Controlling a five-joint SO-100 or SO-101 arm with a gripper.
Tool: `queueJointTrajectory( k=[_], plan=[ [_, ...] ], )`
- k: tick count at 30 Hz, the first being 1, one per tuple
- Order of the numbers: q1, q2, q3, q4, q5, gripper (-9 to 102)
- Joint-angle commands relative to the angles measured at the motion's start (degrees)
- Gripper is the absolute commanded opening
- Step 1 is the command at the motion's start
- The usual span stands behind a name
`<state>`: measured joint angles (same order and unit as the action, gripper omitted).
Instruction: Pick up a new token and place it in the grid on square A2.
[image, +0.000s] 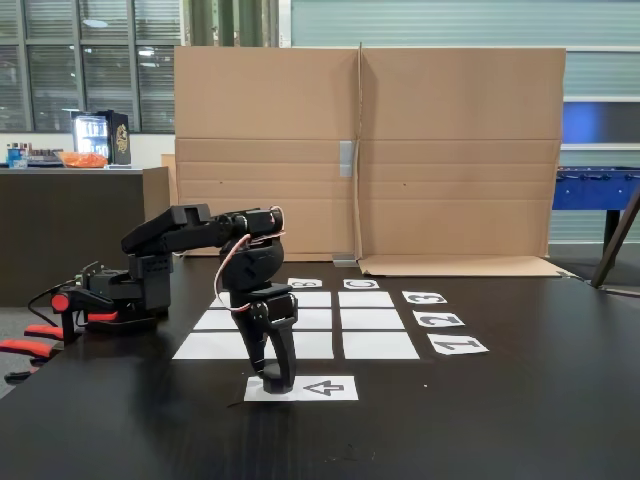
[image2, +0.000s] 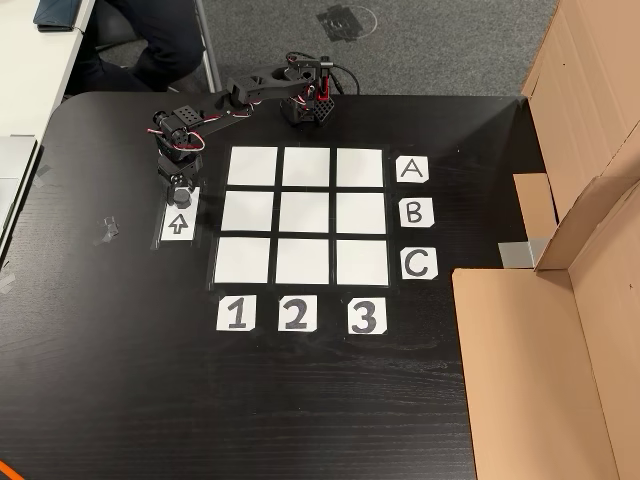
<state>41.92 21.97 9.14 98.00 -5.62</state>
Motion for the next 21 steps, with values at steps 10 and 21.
queueJointTrajectory(
  k=[10, 21],
  plan=[
    [-0.79, 0.44, -2.2, -0.26, -0.35, 18],
    [-0.79, 0.35, -2.46, -0.26, -0.44, 16]
  ],
)
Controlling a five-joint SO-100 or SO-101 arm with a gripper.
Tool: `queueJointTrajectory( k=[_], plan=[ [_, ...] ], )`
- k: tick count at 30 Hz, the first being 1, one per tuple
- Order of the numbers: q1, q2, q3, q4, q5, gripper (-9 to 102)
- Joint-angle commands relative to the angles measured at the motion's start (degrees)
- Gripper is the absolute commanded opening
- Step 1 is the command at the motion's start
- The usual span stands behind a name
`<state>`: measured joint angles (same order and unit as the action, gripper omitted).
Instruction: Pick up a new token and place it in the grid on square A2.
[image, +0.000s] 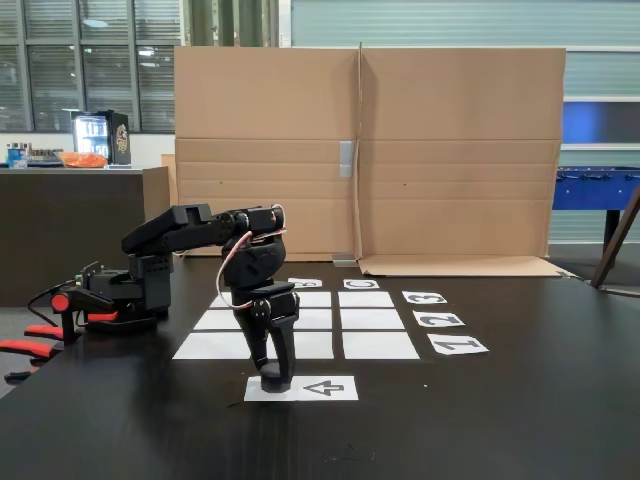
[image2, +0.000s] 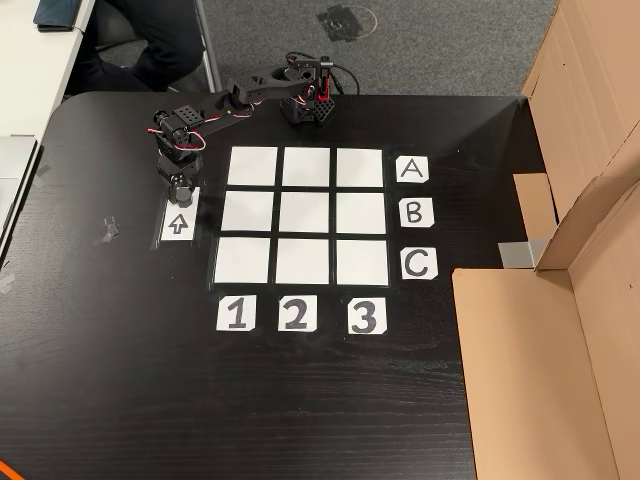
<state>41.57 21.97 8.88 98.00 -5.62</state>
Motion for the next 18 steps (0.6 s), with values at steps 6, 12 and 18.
queueJointTrajectory(
  k=[6, 12, 18],
  plan=[
    [-0.44, 1.85, -2.81, 0.7, -0.35, 15],
    [-1.58, 7.47, -0.26, 1.67, -0.26, 15],
    [-3.52, 12.66, 3.43, 1.76, -0.35, 15]
  ],
)
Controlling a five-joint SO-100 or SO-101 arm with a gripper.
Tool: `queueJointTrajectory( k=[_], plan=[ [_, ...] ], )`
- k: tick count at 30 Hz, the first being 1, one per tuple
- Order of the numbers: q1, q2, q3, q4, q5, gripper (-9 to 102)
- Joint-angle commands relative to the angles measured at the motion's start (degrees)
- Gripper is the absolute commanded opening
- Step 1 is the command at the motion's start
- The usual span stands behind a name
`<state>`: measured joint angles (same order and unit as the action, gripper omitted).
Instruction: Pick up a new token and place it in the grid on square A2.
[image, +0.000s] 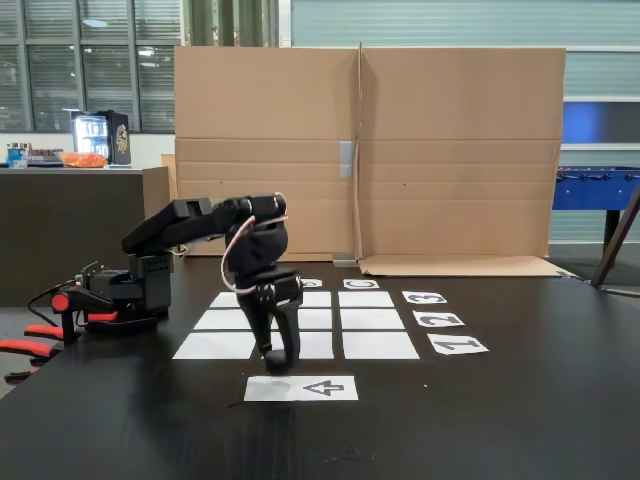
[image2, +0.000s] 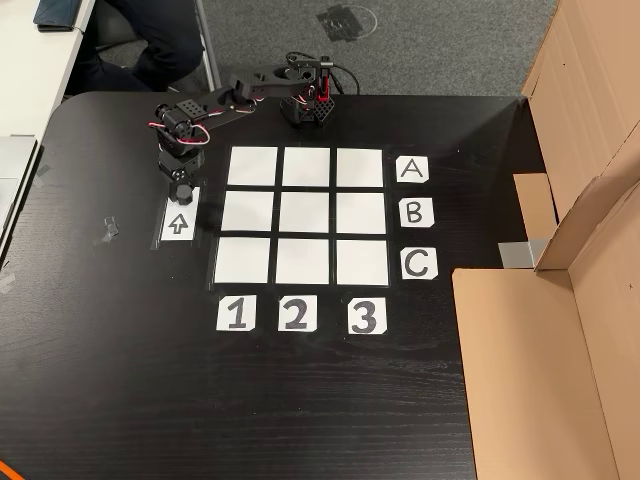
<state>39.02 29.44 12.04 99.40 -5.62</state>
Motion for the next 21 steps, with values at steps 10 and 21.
queueJointTrajectory(
  k=[10, 21],
  plan=[
    [-5.1, 16.44, 10.55, 0.35, -2.29, 14],
    [-14.24, 34.8, 32.43, 0.26, -10.02, 15]
  ],
)
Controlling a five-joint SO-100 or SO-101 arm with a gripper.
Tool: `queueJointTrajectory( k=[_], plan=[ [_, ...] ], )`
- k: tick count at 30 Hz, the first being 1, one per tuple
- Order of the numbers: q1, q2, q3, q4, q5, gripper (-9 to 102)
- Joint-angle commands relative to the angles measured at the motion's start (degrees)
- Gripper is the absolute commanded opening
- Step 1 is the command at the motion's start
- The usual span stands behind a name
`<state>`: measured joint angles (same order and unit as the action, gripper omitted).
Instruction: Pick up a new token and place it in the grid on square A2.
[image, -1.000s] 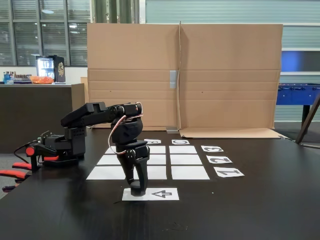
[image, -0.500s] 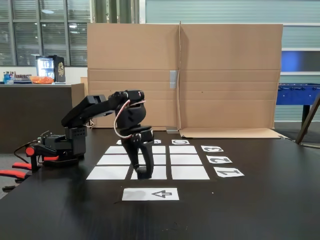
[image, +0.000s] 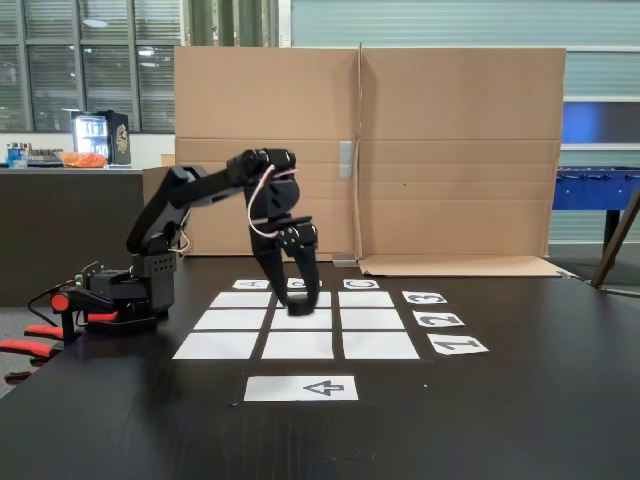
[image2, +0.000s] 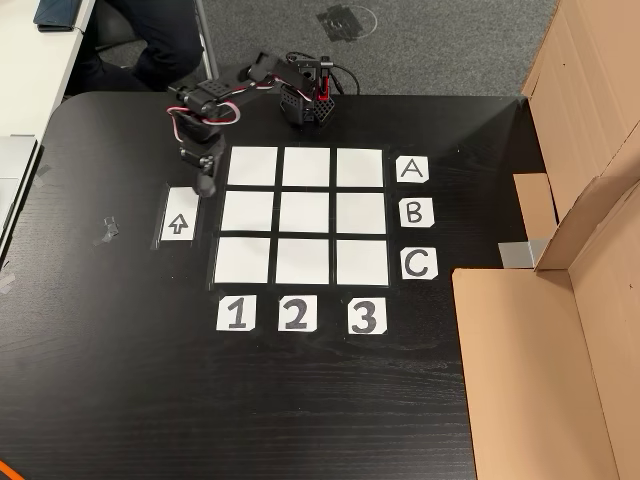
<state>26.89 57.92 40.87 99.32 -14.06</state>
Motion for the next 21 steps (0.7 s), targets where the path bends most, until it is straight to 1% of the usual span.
queueJointTrajectory(
  k=[1, 7, 15, 21],
  plan=[
    [-3.08, 8.09, 6.06, 0.35, -2.46, 15],
    [-8.7, 16.35, 18.19, -0.35, -5.89, 15],
    [-15.47, 25.4, 29.18, -0.53, -10.11, 15],
    [-19.6, 36.56, 38.5, -1.23, -12.83, 15]
  ],
)
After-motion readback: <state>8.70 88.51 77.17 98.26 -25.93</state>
